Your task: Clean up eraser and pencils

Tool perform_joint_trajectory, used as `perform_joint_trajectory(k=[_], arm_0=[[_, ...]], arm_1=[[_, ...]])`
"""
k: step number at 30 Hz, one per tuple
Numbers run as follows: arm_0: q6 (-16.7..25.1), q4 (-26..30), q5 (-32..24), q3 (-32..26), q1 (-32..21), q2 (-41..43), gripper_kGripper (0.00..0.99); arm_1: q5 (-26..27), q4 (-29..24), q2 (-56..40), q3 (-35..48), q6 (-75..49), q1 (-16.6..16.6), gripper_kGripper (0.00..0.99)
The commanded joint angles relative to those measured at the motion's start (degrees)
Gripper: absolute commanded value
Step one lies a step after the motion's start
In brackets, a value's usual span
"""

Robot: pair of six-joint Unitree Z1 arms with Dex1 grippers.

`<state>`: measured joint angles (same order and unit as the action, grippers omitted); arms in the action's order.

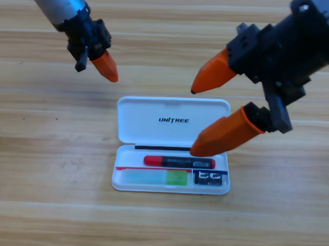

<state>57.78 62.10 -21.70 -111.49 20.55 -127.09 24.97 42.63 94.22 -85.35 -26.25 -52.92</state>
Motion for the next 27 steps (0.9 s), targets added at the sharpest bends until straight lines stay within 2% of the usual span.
perform_joint_trajectory(k=[1,9,19,27], arm_0=[[2.9,-0.6,-4.9,-0.9,-1.9,-6.6,0.0],[4.2,0.7,-12.1,-1.1,-1.7,-11.3,0.0],[5.3,2.2,-15.6,-1.2,0.0,-14.7,0.0],[6.6,6.1,-18.2,-1.3,2.3,-14.3,0.0]], arm_1=[[1.7,-2.1,-1.4,2.6,0.9,1.8,0.99],[2.3,-2.1,-2.3,3.1,0.9,1.8,0.99],[2.3,-2.1,-2.6,3.6,0.9,1.8,0.99],[2.3,-2.1,-3.0,3.7,0.8,1.8,0.99]])
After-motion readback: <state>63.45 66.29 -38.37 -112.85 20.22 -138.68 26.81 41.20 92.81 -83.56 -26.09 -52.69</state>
